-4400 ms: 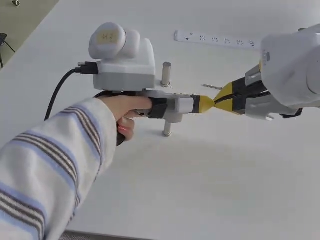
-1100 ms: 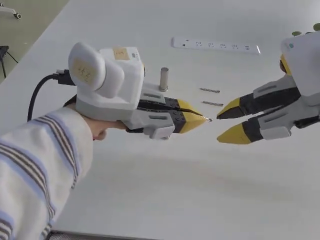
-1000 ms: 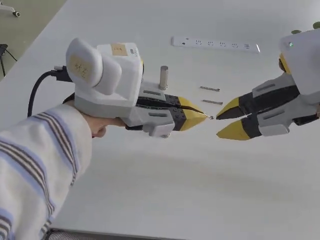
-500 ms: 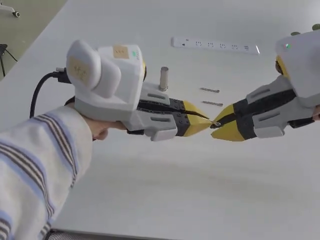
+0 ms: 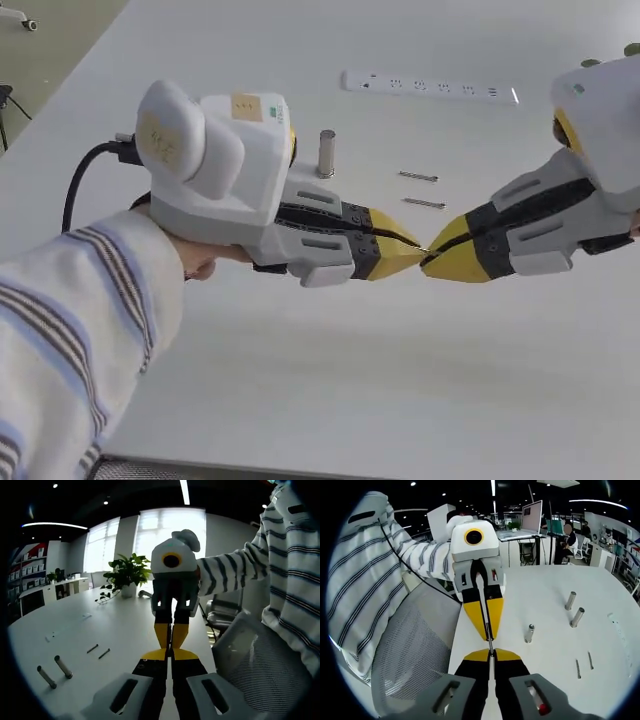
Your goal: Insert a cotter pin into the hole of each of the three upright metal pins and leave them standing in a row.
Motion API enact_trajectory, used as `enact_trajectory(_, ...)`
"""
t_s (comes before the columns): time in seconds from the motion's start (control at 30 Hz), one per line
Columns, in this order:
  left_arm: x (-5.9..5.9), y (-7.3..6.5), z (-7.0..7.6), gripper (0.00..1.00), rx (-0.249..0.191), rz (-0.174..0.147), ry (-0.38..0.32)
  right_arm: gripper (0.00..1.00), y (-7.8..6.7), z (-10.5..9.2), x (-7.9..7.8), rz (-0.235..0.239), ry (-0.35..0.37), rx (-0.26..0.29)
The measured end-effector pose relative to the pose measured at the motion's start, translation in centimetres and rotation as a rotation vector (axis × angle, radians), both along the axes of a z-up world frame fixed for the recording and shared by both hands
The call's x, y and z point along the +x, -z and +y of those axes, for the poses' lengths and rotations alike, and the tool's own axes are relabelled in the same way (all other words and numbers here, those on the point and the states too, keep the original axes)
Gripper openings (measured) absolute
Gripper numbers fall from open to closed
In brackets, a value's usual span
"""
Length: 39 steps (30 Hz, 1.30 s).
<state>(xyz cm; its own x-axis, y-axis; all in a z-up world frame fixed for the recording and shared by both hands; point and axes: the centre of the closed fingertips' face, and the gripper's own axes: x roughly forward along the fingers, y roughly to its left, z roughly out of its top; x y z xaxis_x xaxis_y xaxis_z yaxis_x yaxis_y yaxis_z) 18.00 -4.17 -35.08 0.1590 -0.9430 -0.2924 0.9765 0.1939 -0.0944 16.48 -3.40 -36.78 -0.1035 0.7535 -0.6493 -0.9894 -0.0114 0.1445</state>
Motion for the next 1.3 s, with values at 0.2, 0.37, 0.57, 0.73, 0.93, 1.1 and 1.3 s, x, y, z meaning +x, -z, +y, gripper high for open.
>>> enact_trajectory(0.2, -0.2, 0.6, 0.1, 0.0, 0.026, 0.001, 0.004, 0.0, -0.1, 0.0, -0.1, -0.001, -0.014, -0.006)
enact_trajectory(0.37, -0.4, 1.3, -0.1, 0.0, 0.053, 0.0, 0.008, 0.0, 0.1, -0.1, -0.1, -0.006, -0.021, -0.022)
enact_trajectory(0.57, 0.0, 1.3, 0.1, 0.0, 0.042, 0.008, -0.027, 0.0, 0.3, -0.2, 0.4, -0.002, 0.012, -0.013)
enact_trajectory(0.73, 0.6, 1.2, 0.5, 0.01, 0.04, 0.0, -0.056, 0.0, 0.5, 0.0, 0.8, -0.004, 0.035, 0.005)
enact_trajectory(0.93, 1.9, 1.7, 1.7, 0.1, 0.074, -0.002, -0.108, 0.0, 1.0, 0.3, 1.7, -0.011, 0.066, 0.014)
enact_trajectory(1.1, 3.3, 2.5, 3.2, 0.2, 0.118, -0.007, -0.173, 0.0, 1.5, 0.3, 2.8, -0.034, 0.119, 0.013)
enact_trajectory(1.3, 5.4, 3.8, 5.5, 0.28, 0.184, -0.003, -0.262, 0.0, 2.2, 0.5, 4.0, -0.06, 0.165, 0.009)
